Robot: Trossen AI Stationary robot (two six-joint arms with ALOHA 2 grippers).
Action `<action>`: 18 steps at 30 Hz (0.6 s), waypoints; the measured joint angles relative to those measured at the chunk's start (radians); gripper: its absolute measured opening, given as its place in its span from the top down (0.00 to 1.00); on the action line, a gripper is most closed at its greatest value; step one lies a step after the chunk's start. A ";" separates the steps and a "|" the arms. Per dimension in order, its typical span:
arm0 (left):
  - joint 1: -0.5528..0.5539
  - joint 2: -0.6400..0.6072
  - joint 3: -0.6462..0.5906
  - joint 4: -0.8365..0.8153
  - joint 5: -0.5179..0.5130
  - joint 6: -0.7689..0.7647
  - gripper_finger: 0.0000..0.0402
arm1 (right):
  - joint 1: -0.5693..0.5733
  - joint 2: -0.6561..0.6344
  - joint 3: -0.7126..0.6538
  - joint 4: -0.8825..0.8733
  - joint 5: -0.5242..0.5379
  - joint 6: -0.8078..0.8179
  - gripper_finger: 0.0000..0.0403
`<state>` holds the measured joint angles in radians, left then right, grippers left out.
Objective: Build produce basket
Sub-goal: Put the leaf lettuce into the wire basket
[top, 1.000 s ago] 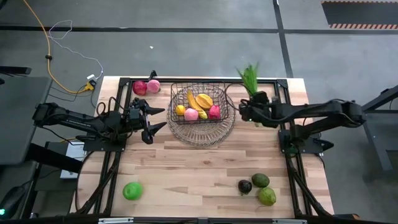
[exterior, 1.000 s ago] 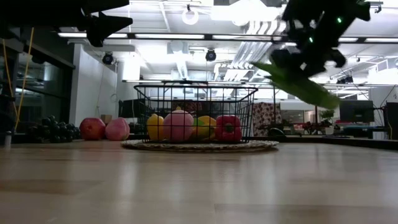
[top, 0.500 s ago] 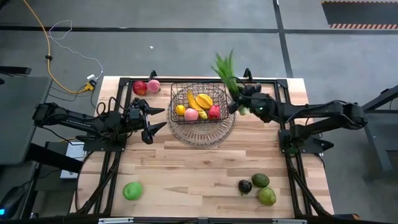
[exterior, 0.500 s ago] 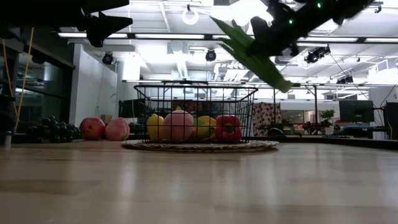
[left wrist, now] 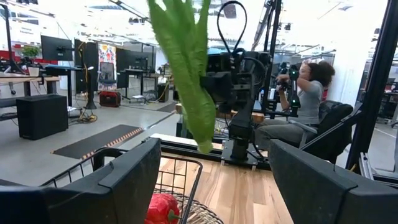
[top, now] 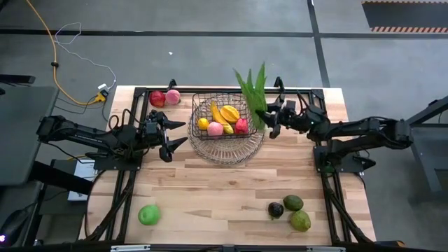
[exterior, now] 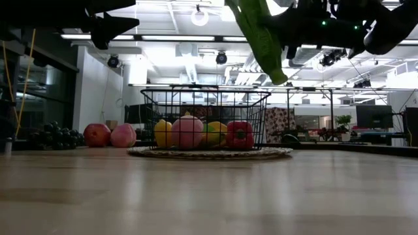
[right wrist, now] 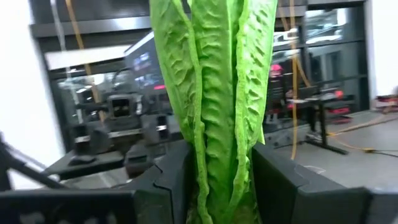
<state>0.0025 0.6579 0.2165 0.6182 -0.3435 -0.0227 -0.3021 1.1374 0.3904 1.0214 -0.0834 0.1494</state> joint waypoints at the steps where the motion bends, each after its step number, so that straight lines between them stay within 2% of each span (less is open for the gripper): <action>1: 0.000 0.000 0.000 0.000 0.000 0.000 0.29 | 0.015 0.000 0.000 -0.002 -0.001 -0.009 0.67; 6: 0.000 0.000 0.000 0.000 0.000 0.000 0.29 | 0.068 0.000 0.000 -0.007 0.040 -0.054 0.67; 15: 0.000 0.000 0.000 0.003 0.000 0.000 0.29 | 0.070 0.001 0.001 -0.008 0.057 -0.084 0.67; 18: 0.000 0.000 0.000 0.009 0.000 0.000 0.29 | 0.070 0.020 0.048 -0.072 0.121 -0.145 0.67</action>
<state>0.0022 0.6579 0.2165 0.6273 -0.3435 -0.0227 -0.2317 1.1578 0.4384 0.9498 0.0371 0.0045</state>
